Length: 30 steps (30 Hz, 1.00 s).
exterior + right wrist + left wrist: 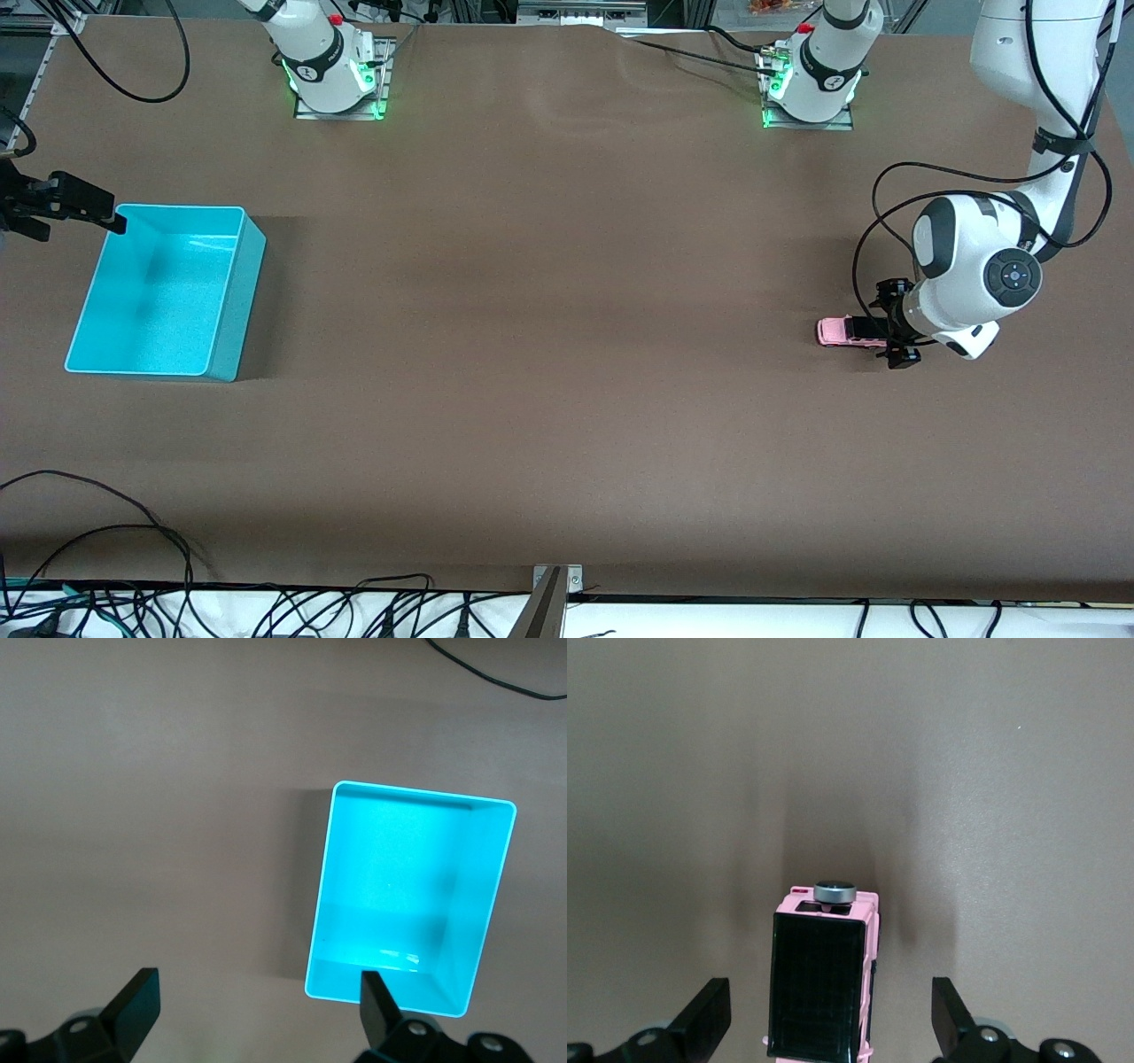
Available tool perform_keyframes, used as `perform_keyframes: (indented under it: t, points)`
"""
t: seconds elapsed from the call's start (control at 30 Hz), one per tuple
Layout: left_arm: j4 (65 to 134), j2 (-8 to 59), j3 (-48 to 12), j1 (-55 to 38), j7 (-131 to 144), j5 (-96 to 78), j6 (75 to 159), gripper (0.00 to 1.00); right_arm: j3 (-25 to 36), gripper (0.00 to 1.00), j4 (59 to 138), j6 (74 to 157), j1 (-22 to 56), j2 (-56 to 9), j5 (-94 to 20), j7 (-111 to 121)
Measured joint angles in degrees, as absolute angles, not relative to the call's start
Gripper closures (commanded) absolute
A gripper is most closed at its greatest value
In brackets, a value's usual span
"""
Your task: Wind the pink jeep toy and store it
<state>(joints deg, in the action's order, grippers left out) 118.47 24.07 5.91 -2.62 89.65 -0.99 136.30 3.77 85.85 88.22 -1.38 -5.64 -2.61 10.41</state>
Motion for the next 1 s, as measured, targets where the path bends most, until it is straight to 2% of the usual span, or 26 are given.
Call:
perform_keyframes:
  t: [0.1, 0.3, 0.37, 0.53, 0.7, 1.0]
  points:
    - [118.99, 24.21, 5.81, -2.68, 89.65, -0.99, 137.32, 0.02, 3.77, 0.0, 85.85, 88.22, -1.38, -5.64, -2.61, 10.41]
    - [120.74, 24.47, 5.79, -2.8, 89.65, -0.99, 140.06, 0.16, 3.77, 0.0, 85.85, 88.22, -1.39, -5.65, -2.61, 10.41]
    - [121.2, 24.52, 5.79, -2.8, 89.65, -0.99, 140.71, 0.26, 3.77, 0.0, 85.85, 88.22, -1.38, -5.65, -2.61, 10.41]
    - [121.66, 24.56, 5.79, -2.8, 89.65, -0.99, 141.28, 0.61, 3.77, 0.0, 85.85, 88.22, -1.38, -5.65, -2.61, 10.41]
    - [121.64, 24.48, 5.79, -2.8, 89.65, -0.99, 141.44, 0.81, 3.77, 0.0, 85.85, 88.21, -1.38, -5.65, -2.61, 10.41]
    - [121.58, 24.4, 5.69, -3.2, 89.71, -0.99, 141.5, 0.82, 3.77, 0.0, 85.85, 88.21, -1.38, -5.65, -2.61, 10.41]
